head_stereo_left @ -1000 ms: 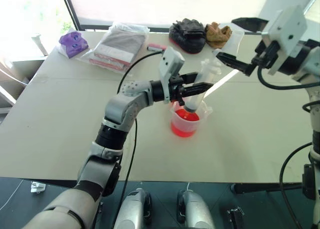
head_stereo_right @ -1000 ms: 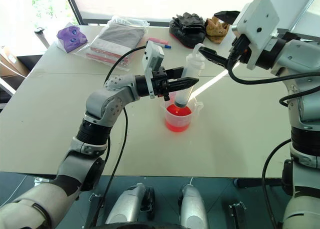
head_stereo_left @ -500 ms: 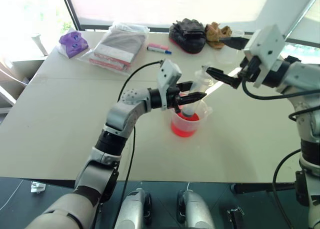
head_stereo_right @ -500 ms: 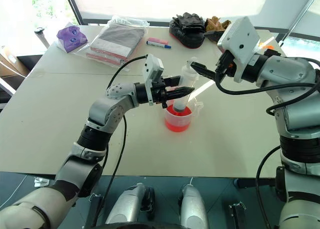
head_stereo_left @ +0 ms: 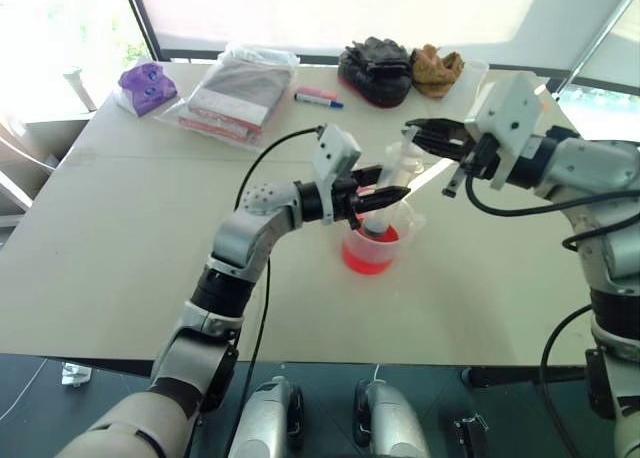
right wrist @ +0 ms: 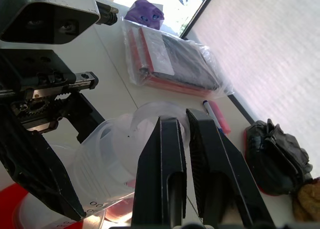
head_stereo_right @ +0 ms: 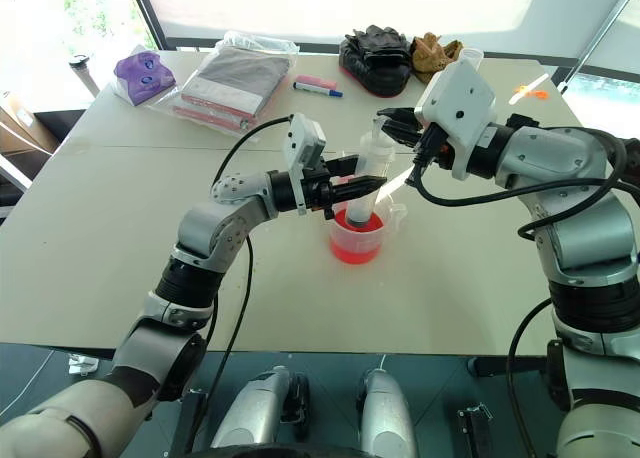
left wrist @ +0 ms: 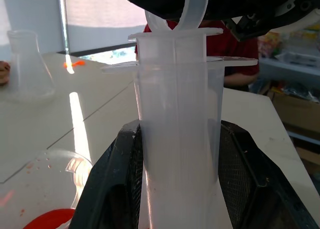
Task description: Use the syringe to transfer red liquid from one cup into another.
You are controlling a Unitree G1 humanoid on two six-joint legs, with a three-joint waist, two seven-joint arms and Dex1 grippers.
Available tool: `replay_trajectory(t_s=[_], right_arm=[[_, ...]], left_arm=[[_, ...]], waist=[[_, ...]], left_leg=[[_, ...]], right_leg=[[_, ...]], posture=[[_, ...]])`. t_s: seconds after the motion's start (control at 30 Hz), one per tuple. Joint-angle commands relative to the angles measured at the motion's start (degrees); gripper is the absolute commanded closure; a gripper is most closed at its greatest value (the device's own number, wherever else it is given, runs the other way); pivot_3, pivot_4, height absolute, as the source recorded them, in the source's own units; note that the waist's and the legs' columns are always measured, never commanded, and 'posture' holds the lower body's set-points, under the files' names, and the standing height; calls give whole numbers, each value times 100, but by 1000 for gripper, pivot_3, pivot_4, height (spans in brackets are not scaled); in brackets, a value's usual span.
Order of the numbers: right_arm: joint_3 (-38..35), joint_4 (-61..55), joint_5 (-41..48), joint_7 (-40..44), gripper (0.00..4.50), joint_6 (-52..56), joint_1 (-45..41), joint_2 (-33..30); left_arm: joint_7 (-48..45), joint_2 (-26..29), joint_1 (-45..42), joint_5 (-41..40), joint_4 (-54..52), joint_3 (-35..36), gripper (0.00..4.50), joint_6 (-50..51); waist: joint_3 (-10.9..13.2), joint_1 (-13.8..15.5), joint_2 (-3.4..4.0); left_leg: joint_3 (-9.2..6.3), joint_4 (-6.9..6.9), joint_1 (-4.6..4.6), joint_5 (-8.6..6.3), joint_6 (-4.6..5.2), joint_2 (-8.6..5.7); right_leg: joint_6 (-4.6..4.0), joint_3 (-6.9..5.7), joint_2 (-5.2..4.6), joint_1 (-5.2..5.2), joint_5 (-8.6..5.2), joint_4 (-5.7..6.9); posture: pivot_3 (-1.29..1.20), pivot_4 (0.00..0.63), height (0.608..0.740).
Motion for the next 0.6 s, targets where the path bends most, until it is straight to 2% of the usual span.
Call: replay_trajectory(t_s=[0.03, 0.6], right_arm=[[-318, 60, -122, -231, 4467, -265, -388, -2], [-357, 398, -205, -297, 4467, -592, -517, -66]], left_arm=[[-109, -47, 74, -14, -237, -267, 2902, 109], [-136, 3, 229, 20, -357, -372, 2902, 207]], waist=[[0, 2, 0], [0, -2, 0]], left_leg=[[0, 0, 0, 0, 0, 0], [0, 0, 0, 0, 0, 0]], right_leg=[[0, 0, 0, 0, 0, 0], [0, 0, 1, 0, 0, 0]], posture=[[0, 150, 740], [0, 150, 740]])
